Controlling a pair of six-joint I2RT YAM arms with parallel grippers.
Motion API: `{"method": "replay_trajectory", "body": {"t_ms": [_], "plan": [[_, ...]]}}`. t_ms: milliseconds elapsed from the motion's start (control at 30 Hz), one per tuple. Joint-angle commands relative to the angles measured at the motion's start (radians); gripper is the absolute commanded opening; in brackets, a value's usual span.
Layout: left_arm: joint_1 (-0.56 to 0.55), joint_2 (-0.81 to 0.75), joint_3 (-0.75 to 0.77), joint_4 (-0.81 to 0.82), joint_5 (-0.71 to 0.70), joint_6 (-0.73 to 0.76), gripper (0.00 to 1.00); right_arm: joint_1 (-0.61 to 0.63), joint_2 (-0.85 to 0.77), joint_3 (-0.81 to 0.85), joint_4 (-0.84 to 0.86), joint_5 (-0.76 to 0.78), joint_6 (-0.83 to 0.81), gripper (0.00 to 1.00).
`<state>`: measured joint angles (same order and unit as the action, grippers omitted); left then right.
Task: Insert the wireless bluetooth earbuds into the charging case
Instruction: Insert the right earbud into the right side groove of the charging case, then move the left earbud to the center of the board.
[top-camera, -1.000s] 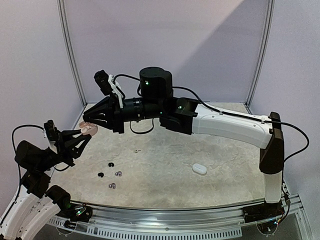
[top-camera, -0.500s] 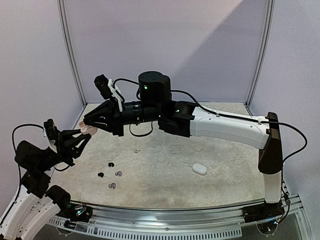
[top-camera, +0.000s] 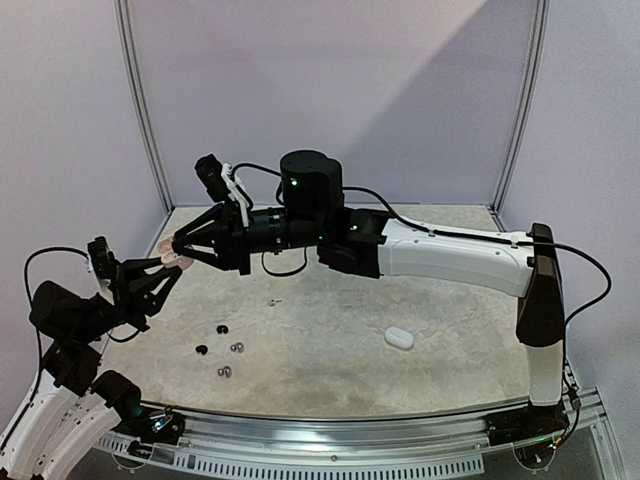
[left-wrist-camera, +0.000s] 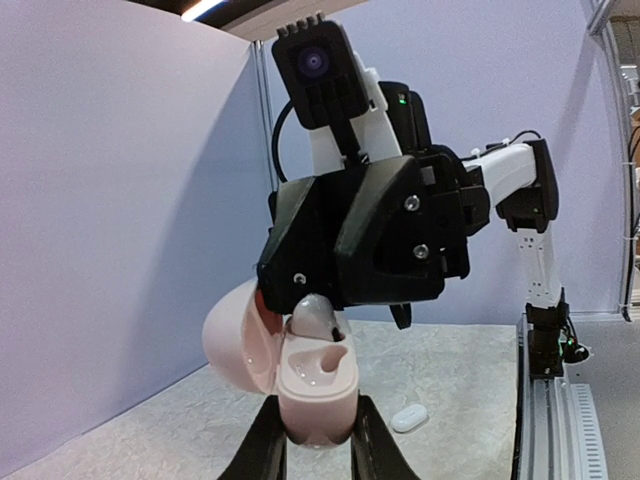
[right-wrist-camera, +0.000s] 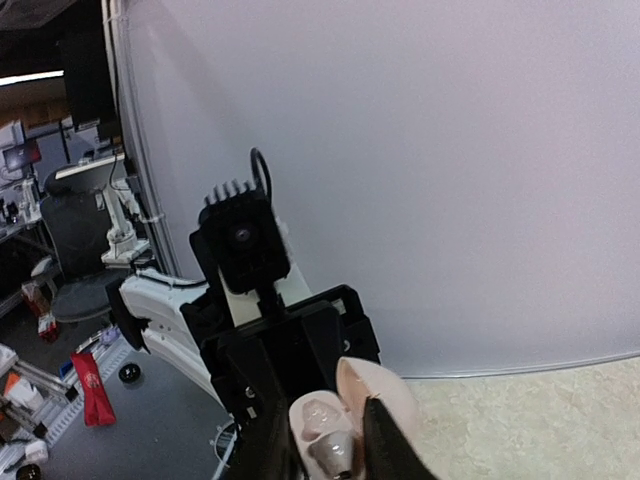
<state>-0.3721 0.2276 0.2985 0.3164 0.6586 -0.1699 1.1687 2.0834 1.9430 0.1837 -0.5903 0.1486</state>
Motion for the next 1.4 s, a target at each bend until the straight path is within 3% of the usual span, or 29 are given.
{"method": "replay_trajectory", "body": {"t_ms": [0, 233, 467, 567, 700, 767, 867, 1033, 1167, 1367], "plan": [[0.004, -0.002, 0.01, 0.032, -0.004, -0.004, 0.0, -0.01, 0.004, -0.031, -0.029, 0.028, 0.008, 0.35], [0.004, -0.004, 0.008, 0.005, -0.031, -0.018, 0.0, -0.014, -0.022, -0.027, -0.041, 0.068, 0.003, 0.51], [0.021, -0.015, 0.036, -0.174, -0.227, -0.098, 0.0, -0.074, -0.118, 0.036, -0.124, 0.244, 0.132, 0.52], [0.038, -0.017, 0.049, -0.229, -0.283, -0.118, 0.0, -0.111, -0.161, 0.031, -0.198, 0.405, 0.213, 0.52], [0.061, -0.022, 0.053, -0.274, -0.335, -0.129, 0.0, -0.134, -0.15, 0.045, -0.439, 0.781, 0.263, 0.52], [0.071, -0.023, 0.051, -0.288, -0.356, -0.103, 0.0, -0.146, -0.108, 0.07, -0.54, 0.858, 0.263, 0.53], [0.092, -0.028, 0.048, -0.307, -0.376, -0.064, 0.0, -0.159, 0.018, 0.17, -0.653, 0.809, 0.223, 0.6], [0.134, -0.054, 0.01, -0.276, -0.366, 0.0, 0.0, -0.159, 0.334, 0.473, -0.857, 0.494, 0.003, 0.78], [0.16, -0.071, 0.001, -0.257, -0.314, 0.037, 0.0, -0.16, 0.448, 0.493, -0.874, 0.406, -0.178, 0.81], [0.187, -0.105, -0.004, -0.246, -0.291, 0.059, 0.0, -0.161, 0.547, 0.497, -0.821, 0.371, -0.251, 0.81]]}}
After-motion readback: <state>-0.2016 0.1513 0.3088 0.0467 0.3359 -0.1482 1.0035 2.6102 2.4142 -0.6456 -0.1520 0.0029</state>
